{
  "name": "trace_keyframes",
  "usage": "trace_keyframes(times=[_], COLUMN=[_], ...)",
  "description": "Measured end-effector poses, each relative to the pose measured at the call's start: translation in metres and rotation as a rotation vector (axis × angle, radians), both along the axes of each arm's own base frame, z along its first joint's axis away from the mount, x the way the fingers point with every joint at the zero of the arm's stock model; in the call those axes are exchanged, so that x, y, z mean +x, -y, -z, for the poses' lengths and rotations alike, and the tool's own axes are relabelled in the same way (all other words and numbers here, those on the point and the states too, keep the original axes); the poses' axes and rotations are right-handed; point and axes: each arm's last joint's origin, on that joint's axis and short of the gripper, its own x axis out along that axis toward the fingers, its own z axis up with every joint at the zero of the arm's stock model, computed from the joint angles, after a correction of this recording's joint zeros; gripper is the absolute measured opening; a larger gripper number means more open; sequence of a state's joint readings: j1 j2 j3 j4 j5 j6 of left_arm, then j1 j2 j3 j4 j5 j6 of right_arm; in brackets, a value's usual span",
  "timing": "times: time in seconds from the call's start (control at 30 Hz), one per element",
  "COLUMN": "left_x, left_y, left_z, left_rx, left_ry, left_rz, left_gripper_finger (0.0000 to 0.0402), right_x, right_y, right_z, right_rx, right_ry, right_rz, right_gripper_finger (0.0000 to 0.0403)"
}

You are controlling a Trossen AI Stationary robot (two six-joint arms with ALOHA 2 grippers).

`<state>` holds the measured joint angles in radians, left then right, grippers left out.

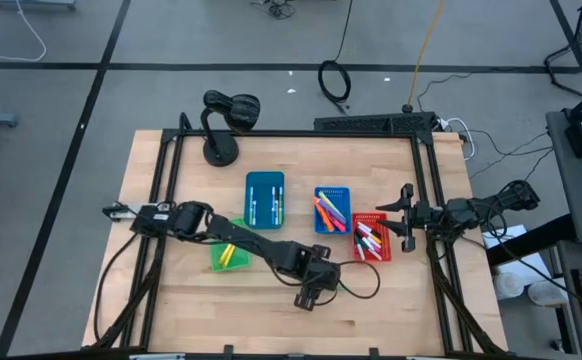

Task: Pick & Place Markers
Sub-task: Put the green pen into the green bin

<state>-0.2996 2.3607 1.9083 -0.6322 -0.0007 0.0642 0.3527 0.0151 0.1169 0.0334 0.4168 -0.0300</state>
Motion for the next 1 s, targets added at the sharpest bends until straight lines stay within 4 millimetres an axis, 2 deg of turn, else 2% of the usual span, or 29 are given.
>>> trace_keyframes(times=[0.2,0.43,0.53,0.63,0.8,1.0], left_x=[0.01,0.015,0.015,0.013,0.012,0.011], left_y=[0.003,-0.007,-0.011,-0.011,-0.013,-0.01], left_z=[0.01,0.025,0.026,0.026,0.027,0.028], left_rx=[-0.014,-0.19,-0.177,-0.137,-0.161,-0.152], left_ry=[0.074,-0.004,-0.013,-0.027,-0.053,-0.06], left_rz=[0.037,0.004,-0.015,-0.037,-0.076,-0.106], left_gripper_finger=[0.0184,0.0159,0.0143,0.0111,0.0022,0.0024], right_x=[0.0,0.001,0.001,0.001,0.001,0.001], right_y=[0.0,0.0,0.0,0.0,0.0,0.0], right_z=[0.0,0.001,0.001,0.001,0.001,0.001], right_rx=[0.0,-0.004,-0.005,-0.004,-0.005,-0.005], right_ry=[-0.001,-0.01,-0.014,-0.012,-0.012,-0.012], right_rz=[0.0,0.001,0.0,0.0,0.0,0.0], right_gripper_finger=[0.0146,0.0146,0.0146,0.0146,0.0146,0.0146])
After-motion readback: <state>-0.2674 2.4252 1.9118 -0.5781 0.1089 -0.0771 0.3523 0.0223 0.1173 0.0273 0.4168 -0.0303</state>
